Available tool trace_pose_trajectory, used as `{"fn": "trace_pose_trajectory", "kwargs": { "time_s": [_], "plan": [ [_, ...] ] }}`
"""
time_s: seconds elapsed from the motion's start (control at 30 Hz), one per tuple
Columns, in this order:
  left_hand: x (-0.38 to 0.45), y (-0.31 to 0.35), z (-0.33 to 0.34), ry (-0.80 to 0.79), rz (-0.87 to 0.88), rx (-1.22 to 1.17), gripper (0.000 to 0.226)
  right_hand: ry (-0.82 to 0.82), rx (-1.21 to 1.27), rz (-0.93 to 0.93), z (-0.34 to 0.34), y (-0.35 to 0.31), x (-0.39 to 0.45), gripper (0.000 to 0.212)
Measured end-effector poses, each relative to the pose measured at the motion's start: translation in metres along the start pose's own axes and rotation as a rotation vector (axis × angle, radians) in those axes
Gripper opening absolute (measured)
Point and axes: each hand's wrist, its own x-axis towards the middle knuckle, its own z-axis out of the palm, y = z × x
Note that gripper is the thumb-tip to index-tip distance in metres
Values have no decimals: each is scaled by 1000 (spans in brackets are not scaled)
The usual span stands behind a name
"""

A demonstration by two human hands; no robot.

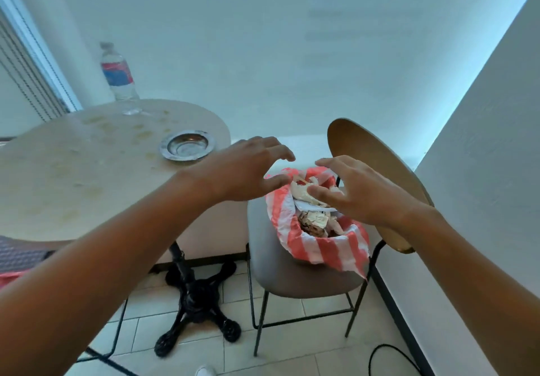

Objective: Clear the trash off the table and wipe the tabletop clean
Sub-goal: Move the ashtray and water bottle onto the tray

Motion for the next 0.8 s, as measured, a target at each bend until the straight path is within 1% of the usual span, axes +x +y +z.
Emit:
{"fn": "trace_pose_trajectory", "kwargs": {
  "time_s": [0.13,0.3,0.53,0.63,0.8],
  "plan": [
    [-45,0,-3,74,-87,-39,48,-14,27,-78,3,-23,-4,71],
    [-92,-15,-3,95,-191,-59,47,-32,23,-144,12,-58,-4,73],
    [-140,-42,-8,134,-255,-74,47,-61,3,-157,22,-105,-1,79],
    [-158,-57,-11,142,-285,-82,48,-54,1,-138,28,-125,2,75],
    [-180,-86,-18,146,-273,-96,47,-52,0,-105,39,-156,5,73]
  ]
}}
